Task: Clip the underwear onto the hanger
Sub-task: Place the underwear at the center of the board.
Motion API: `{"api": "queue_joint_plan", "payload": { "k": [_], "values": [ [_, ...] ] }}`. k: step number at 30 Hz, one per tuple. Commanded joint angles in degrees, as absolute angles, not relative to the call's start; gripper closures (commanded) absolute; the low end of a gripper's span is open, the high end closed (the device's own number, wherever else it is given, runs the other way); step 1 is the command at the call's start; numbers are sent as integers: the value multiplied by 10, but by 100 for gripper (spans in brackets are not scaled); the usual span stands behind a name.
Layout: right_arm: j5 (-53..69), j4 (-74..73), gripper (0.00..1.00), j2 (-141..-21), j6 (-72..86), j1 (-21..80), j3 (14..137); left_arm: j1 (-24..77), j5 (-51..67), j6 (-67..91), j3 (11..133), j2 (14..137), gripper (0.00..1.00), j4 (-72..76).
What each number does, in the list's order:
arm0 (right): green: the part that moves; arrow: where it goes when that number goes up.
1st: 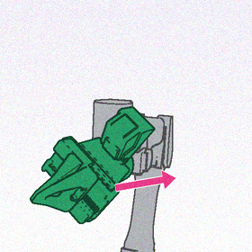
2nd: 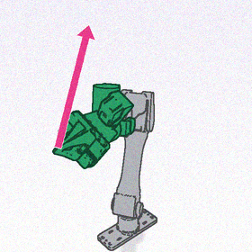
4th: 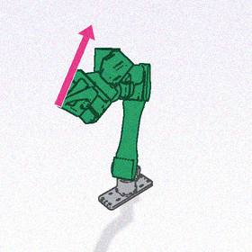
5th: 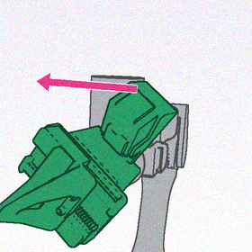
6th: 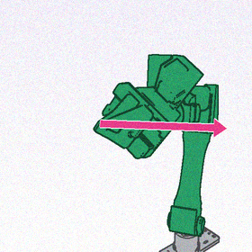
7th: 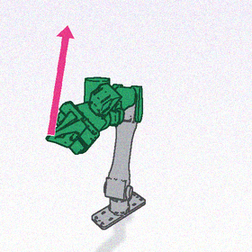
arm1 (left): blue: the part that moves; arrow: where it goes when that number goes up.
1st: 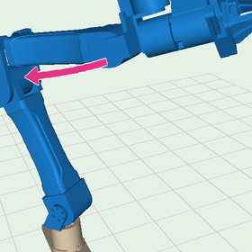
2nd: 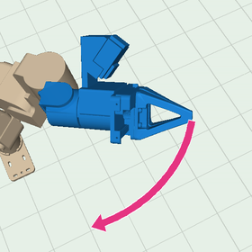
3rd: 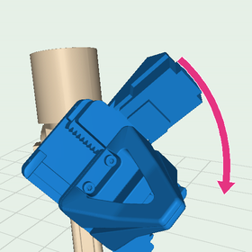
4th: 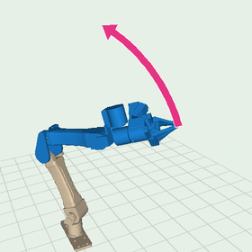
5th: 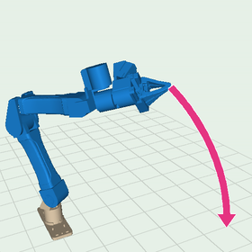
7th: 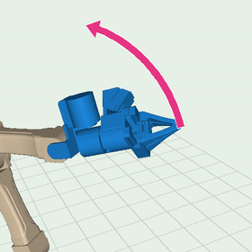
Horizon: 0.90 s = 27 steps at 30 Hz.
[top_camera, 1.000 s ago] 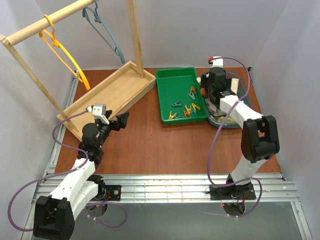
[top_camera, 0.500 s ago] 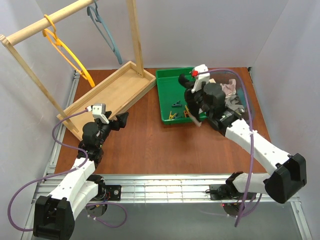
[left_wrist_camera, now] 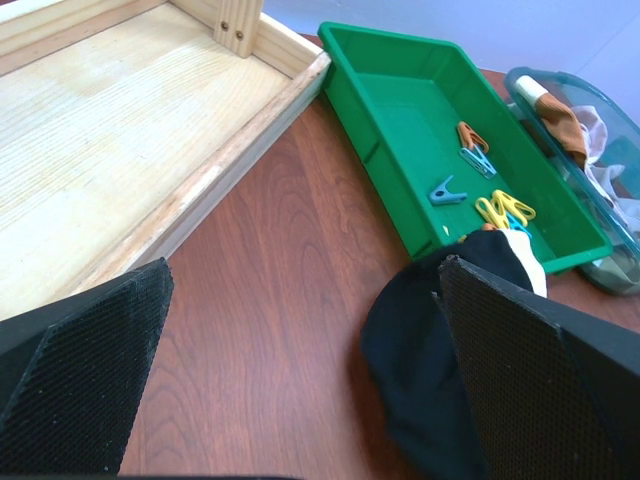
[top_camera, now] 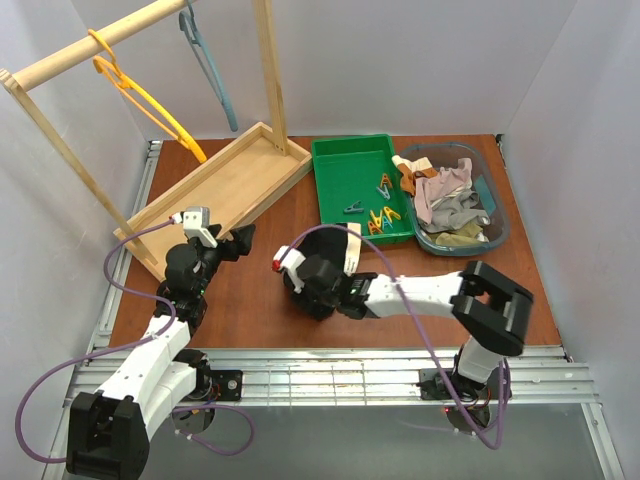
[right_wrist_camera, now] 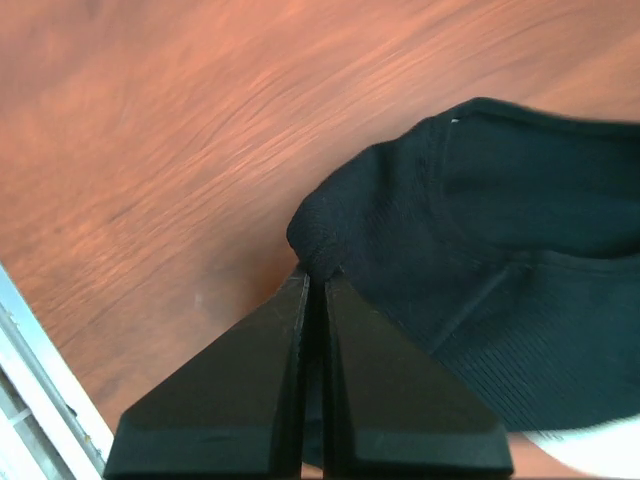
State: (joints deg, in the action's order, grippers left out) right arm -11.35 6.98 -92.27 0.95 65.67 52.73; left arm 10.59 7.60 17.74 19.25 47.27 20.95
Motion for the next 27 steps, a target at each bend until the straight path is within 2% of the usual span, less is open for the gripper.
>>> {"api": "queue_joint_plan", "payload": {
  "k": [1, 12, 13, 14, 15, 17, 18, 20, 23, 24, 25, 26, 27],
  "values": [
    [-110, 94, 99, -974, 25, 685, 584, 102, 47, 183, 209, 468, 2, 193],
    [90, 163, 99, -1010, 9, 739, 595, 102, 7, 199, 215, 493, 2, 183],
    [103, 166, 96, -1006, 9, 740, 590, 102, 7, 198, 215, 492, 2, 186],
    [126, 171, 86, -996, 9, 740, 584, 102, 14, 196, 214, 492, 2, 190],
    [128, 172, 63, -989, 10, 740, 578, 102, 21, 193, 213, 489, 2, 194],
    [90, 171, 53, -951, 12, 741, 544, 102, 61, 184, 202, 488, 3, 225],
    [65, 171, 41, -933, 21, 741, 530, 102, 82, 183, 198, 489, 8, 240],
    [-36, 169, 39, -861, 36, 741, 475, 103, 119, 185, 191, 495, 18, 266],
    [-143, 164, 39, -747, 72, 741, 392, 112, 128, 192, 196, 533, 48, 284],
    [-166, 165, 44, -720, 83, 741, 373, 113, 140, 195, 199, 549, 59, 288],
    [-184, 165, 49, -697, 102, 741, 358, 116, 150, 198, 204, 577, 87, 294],
    [-205, 165, 66, -669, 106, 741, 333, 124, 156, 199, 210, 593, 98, 299],
    [-212, 163, 74, -664, 112, 741, 328, 132, 164, 200, 213, 607, 100, 303]
  ]
}}
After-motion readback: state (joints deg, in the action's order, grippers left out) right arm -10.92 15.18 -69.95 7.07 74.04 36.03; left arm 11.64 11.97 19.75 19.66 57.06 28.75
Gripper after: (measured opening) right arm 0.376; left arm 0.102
